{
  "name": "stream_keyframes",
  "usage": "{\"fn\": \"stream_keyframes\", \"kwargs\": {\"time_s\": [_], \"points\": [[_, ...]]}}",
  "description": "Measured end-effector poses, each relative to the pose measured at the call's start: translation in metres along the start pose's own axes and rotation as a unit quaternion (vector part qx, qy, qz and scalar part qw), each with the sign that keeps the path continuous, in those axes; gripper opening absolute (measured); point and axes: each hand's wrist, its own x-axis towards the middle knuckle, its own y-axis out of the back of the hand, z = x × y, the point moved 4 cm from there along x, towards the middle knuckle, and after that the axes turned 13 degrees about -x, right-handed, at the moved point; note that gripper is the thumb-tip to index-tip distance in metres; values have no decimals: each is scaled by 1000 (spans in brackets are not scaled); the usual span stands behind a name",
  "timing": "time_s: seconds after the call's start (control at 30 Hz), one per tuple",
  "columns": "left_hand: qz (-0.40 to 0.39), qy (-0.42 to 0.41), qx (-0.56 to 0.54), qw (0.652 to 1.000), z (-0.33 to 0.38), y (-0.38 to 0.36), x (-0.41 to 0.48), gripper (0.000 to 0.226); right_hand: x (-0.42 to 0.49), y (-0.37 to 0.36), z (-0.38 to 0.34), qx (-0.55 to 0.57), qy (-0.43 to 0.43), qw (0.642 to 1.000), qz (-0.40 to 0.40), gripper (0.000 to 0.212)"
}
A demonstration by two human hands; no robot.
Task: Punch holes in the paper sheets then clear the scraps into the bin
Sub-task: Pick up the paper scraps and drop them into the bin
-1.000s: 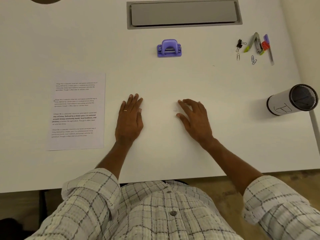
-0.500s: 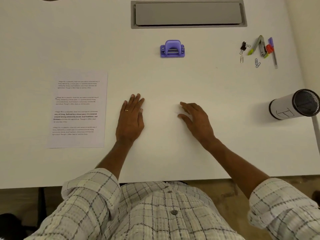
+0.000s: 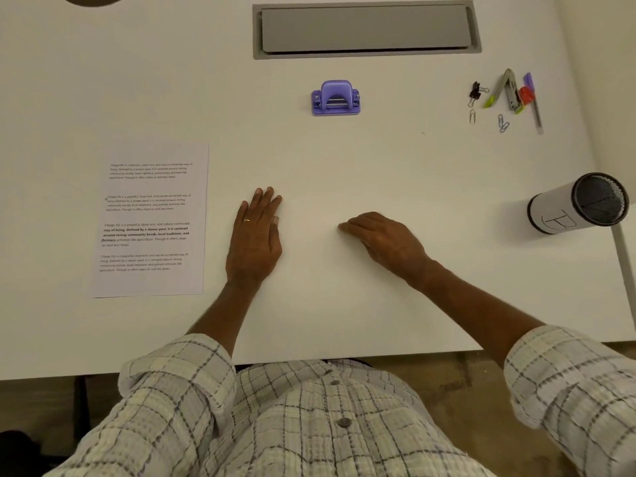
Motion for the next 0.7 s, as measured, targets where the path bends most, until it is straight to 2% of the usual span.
{"fn": "stream_keyframes", "kwargs": {"time_s": [0.17, 0.4, 0.53, 0.63, 0.7], "points": [[-5, -2, 1, 1000, -2, -2, 2, 46, 0, 1, 7, 5, 39, 998, -43, 44], [-3, -3, -4, 1000, -3, -2, 1, 46, 12, 6, 11, 6, 35, 997, -62, 29], [3, -7, -9, 1000, -1, -1, 0, 45, 18, 5, 5, -14, 35, 997, -72, 40], [3, -6, -9, 1000, 0, 0, 0, 44, 17, 6, -1, -15, 24, 998, -60, 64], [0, -3, -8, 1000, 0, 0, 1, 45, 17, 6, -5, -16, 7, 998, -56, 65]]}}
